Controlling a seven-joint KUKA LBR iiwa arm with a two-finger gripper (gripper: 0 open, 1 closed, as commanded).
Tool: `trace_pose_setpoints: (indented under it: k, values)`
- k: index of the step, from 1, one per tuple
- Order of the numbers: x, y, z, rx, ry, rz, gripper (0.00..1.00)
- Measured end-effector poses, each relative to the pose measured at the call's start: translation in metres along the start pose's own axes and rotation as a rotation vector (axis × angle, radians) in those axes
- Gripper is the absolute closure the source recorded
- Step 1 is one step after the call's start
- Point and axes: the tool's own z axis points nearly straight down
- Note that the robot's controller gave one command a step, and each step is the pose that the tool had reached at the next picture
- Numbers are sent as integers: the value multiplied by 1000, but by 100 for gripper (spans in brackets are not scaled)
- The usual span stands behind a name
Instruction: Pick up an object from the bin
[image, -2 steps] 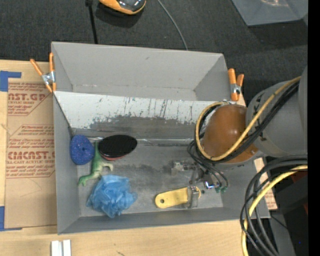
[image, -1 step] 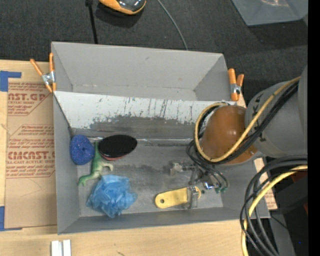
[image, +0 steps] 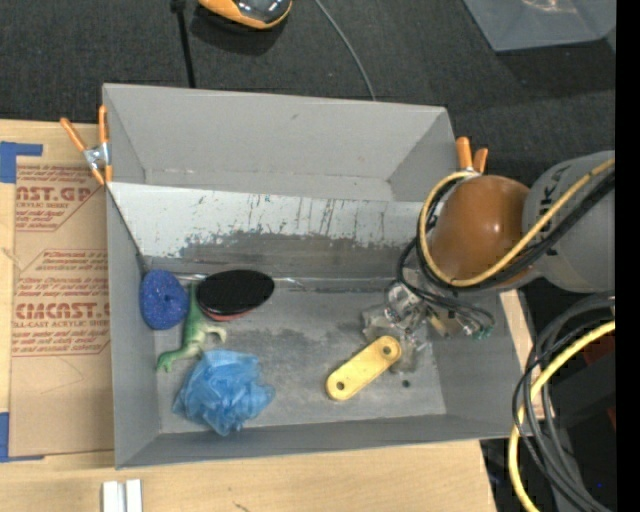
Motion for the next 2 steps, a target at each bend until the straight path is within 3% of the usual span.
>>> trace_pose_setpoints:
  k: [2]
  values:
    - [6, 9, 0, 2, -4, -34, 100]
